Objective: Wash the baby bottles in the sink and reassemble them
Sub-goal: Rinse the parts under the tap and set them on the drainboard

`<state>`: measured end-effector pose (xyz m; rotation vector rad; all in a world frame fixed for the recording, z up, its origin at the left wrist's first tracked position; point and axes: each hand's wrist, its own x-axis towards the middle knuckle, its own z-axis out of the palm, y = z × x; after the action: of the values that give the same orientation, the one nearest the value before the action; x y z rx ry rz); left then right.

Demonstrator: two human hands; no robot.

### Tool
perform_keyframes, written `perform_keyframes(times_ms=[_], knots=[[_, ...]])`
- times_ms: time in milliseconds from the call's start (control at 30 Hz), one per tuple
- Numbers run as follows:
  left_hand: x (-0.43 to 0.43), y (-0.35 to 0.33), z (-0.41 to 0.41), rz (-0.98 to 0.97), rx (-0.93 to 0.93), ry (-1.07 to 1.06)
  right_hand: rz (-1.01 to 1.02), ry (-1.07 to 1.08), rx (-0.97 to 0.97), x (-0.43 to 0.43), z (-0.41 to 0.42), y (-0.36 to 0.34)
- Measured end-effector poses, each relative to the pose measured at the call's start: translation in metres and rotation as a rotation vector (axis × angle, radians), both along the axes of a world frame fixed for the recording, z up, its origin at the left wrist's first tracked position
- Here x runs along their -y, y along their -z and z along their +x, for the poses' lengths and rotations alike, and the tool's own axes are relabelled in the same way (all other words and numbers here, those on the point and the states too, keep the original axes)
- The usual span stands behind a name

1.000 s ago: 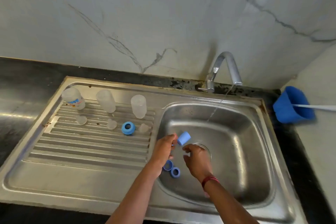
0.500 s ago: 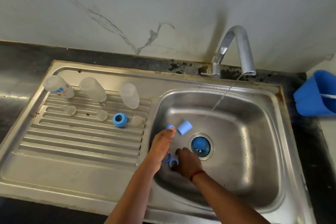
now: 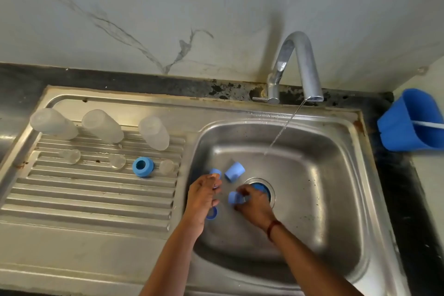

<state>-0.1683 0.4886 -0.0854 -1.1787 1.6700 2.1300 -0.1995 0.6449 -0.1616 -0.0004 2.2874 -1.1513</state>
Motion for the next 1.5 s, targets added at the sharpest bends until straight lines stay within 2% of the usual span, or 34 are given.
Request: perform_keyframes(times_ms=[67, 133, 333, 467, 533, 667, 733, 933, 1033, 1100, 1133, 1200, 1300, 1400, 1500], knots=[[-0.003, 0.000, -0.007, 0.018, -0.012, 0.010, -0.216, 0.207, 0.081, -0.014, -0.016, -0.015], [-0.009, 0.000, -0.017, 0.021, -0.021, 0.033, -0.367, 0.307, 0.124, -0.027, -0.032, -0.033], [-0.033, 0.002, -0.057, 0.007, -0.085, 0.094, -0.535, 0.387, 0.082, -0.048, -0.077, -0.063], [-0.046, 0.008, -0.079, -0.034, -0.184, 0.224, -0.684, 0.472, 0.216, -0.052, -0.102, -0.080], [-0.051, 0.006, -0.088, -0.044, -0.261, 0.324, -0.652, 0.444, 0.273, -0.055, -0.109, -0.086], [-0.059, -0.004, -0.107, -0.035, -0.371, 0.479, -0.448, 0.326, 0.293, -0.059, -0.114, -0.086], [-0.062, -0.005, -0.114, -0.102, -0.395, 0.527, -0.411, 0.323, 0.275, -0.059, -0.114, -0.087], [-0.071, -0.006, -0.121, -0.215, -0.352, 0.450, -0.223, 0.330, 0.137, -0.060, -0.112, -0.087], [-0.074, -0.011, -0.123, -0.078, -0.273, 0.306, -0.418, 0.466, 0.045, -0.063, -0.112, -0.090], [-0.075, -0.016, -0.122, 0.033, -0.222, 0.238, -0.594, 0.373, 0.022, -0.067, -0.111, -0.092], [-0.076, -0.018, -0.121, 0.055, -0.206, 0.226, -0.614, 0.287, 0.000, -0.069, -0.111, -0.092], [-0.076, -0.020, -0.119, 0.071, -0.196, 0.222, -0.527, 0.174, -0.069, -0.067, -0.110, -0.091], [-0.078, -0.024, -0.116, 0.061, -0.177, 0.252, -0.459, 0.206, -0.100, -0.064, -0.109, -0.094], [-0.076, -0.023, -0.114, -0.020, -0.125, 0.308, -0.490, 0.304, 0.014, -0.062, -0.109, -0.100], [-0.072, -0.018, -0.108, 0.062, -0.197, 0.320, -0.455, 0.374, 0.092, -0.062, -0.110, -0.104]])
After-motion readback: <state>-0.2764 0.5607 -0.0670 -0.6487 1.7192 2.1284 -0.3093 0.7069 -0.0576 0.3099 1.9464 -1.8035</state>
